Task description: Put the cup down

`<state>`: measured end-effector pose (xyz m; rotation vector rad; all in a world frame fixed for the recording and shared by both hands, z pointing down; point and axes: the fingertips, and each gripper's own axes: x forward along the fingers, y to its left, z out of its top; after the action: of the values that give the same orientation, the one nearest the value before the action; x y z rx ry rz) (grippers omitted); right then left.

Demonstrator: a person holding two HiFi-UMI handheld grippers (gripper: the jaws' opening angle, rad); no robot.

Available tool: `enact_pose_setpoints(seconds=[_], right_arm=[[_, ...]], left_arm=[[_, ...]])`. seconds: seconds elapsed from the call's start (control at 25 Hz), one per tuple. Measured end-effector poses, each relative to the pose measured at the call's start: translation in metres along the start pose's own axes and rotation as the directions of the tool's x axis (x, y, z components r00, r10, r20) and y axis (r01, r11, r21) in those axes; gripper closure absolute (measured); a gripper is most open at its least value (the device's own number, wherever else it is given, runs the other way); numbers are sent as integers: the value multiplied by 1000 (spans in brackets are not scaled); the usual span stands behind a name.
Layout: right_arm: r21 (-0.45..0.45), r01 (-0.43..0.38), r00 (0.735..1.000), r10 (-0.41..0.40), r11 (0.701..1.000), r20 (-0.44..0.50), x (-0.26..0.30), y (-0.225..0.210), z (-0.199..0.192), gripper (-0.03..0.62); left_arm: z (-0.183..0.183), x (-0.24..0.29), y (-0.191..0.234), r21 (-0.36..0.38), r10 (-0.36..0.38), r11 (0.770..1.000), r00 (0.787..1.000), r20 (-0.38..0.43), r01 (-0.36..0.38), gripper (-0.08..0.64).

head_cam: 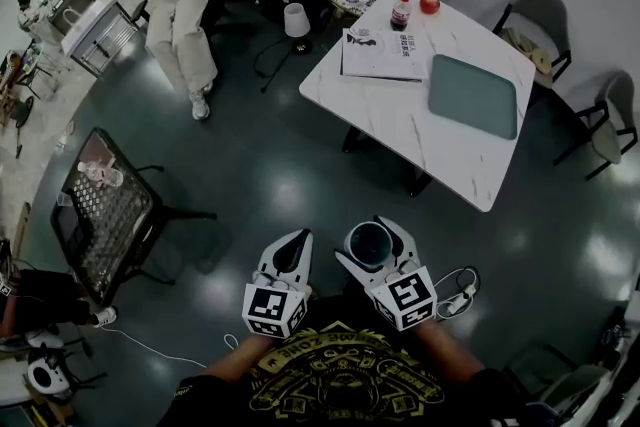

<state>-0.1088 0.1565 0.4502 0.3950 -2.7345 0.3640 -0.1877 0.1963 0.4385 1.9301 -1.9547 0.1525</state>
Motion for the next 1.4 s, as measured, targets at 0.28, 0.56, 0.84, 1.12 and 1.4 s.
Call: enact_pose_setpoints(seconds=[0.28,0.56,0.84,1.12,1.4], right_arm=[[32,72,997,-73,997,15,-26,-54,-1,199],[61,125,991,-128,990,41,-49,-93,1,199],[78,178,980,-183,981,71,-73,-127,-5,199],[107,248,963,-258,963,84,-106,-153,-14,198],[130,320,939,-332,939,89,-136,-169,-19,199]], left_arm=[[13,48,-40,35,-75,997,997,-8,75,549],[26,79,-71,76,-112,991,994,-15,113,549],[26,111,-106,105,-166,980,986,-19,167,549],[27,131,-143,132,-228,964,973,-30,230,549],[28,142,-176,160,-296,941,954,-45,300,549]])
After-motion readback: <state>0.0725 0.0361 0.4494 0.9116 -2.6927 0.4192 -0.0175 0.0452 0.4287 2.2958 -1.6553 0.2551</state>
